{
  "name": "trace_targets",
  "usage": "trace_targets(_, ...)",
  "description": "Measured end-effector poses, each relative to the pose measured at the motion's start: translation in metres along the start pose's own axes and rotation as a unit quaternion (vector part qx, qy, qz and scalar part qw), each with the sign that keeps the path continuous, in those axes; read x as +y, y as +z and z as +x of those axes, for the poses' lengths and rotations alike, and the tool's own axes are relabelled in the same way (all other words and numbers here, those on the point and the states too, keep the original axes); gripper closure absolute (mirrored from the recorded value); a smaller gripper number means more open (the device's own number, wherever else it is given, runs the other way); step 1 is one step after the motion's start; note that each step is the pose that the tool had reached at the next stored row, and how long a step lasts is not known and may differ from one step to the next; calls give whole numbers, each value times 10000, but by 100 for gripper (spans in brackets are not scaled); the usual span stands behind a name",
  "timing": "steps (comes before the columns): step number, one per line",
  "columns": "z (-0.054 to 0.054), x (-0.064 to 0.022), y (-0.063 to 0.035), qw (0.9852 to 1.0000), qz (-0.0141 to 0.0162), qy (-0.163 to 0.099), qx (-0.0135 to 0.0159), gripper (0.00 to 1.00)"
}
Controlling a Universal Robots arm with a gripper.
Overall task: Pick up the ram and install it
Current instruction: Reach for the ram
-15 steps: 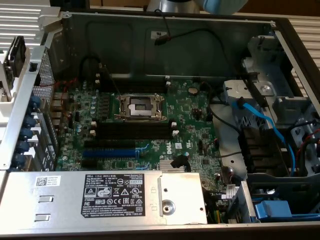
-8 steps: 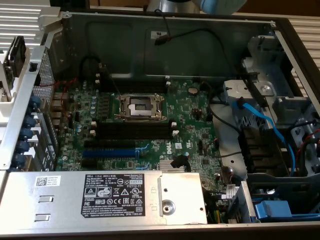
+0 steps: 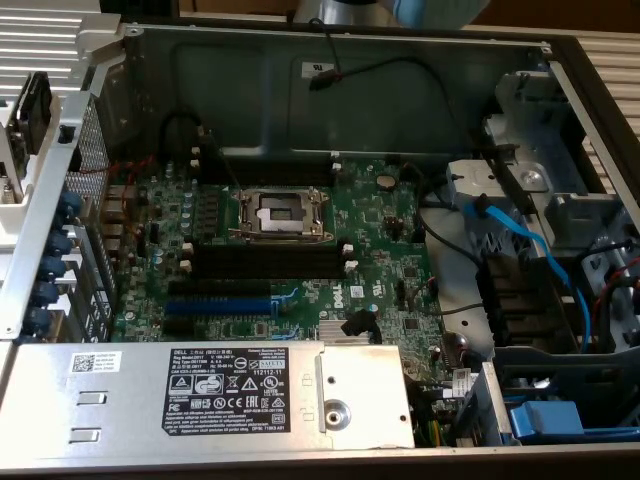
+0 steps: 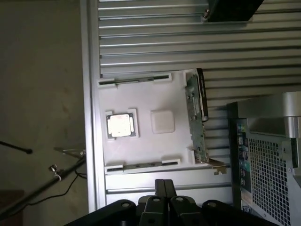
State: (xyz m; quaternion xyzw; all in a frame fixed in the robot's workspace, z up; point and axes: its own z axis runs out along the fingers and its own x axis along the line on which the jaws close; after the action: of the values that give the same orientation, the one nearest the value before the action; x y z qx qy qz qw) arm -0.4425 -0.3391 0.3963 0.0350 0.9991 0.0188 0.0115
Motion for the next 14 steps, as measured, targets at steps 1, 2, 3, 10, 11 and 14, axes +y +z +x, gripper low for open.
trace_targets(1, 37, 20, 0, 10000, 0, -1, 0, 90)
trace_targets(2, 70, 34, -1, 10000, 0, -1, 0, 90)
trace_targets(3, 107, 50, -1, 10000, 0, 0, 0, 90)
trace_targets(10, 397, 121, -4, 10000, 0, 0, 0, 90)
trace_targets(11, 442, 125, -5, 10000, 0, 0, 0, 90)
trace_targets(14, 499, 122, -6, 10000, 0, 0, -3, 90)
